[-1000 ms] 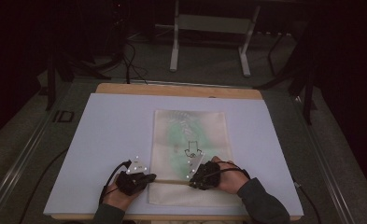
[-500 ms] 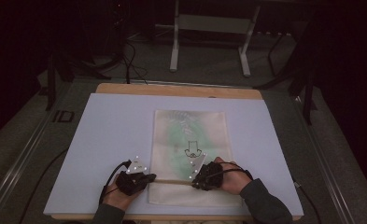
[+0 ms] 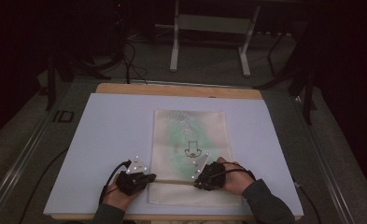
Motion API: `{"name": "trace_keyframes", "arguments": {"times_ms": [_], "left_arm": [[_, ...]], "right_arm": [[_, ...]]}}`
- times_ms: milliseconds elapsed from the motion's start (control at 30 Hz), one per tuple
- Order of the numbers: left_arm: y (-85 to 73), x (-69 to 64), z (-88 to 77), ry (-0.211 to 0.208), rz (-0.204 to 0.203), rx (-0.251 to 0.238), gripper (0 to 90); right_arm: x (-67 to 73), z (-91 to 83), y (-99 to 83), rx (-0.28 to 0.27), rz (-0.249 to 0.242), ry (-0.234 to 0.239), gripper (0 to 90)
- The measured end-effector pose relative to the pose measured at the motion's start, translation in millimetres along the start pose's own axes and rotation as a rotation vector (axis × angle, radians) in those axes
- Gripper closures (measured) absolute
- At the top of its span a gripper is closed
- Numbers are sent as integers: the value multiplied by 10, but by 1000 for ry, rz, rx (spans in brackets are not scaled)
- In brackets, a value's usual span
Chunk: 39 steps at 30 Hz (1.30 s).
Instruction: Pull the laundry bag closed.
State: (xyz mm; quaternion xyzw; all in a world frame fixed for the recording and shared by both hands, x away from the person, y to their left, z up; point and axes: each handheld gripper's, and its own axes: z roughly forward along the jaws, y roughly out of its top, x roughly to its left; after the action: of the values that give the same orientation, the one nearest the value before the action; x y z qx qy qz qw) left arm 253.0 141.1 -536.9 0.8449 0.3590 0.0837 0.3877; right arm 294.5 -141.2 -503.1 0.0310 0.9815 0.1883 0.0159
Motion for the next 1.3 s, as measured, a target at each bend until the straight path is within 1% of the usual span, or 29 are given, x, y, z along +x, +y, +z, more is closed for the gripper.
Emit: {"name": "trace_keyframes", "arguments": {"times_ms": [133, 200, 400, 633, 867, 1033, 1300], "left_arm": [[0, 0, 0, 0, 0, 0, 894], [0, 1, 0, -1, -1, 0, 894], [0, 3, 0, -2, -1, 0, 894], [0, 2, 1, -2, -3, -1, 894], [0, 1, 0, -1, -2, -1, 894], [0, 3, -1, -1, 0, 2, 893], [0, 2, -2, 0, 3, 2, 894]], "right_arm": [[-1, -4, -2, 13, -4, -2, 824], [-7, -11, -11, 6, -3, 0, 824], [-18, -59, -87, 18, 10, -5, 824], [-22, -70, -132, 15, 17, -4, 824], [-19, -80, -150, 25, 18, -5, 824], [-24, -112, -230, 22, 35, -5, 823], [-20, -124, -264, 21, 38, -8, 824]]}}
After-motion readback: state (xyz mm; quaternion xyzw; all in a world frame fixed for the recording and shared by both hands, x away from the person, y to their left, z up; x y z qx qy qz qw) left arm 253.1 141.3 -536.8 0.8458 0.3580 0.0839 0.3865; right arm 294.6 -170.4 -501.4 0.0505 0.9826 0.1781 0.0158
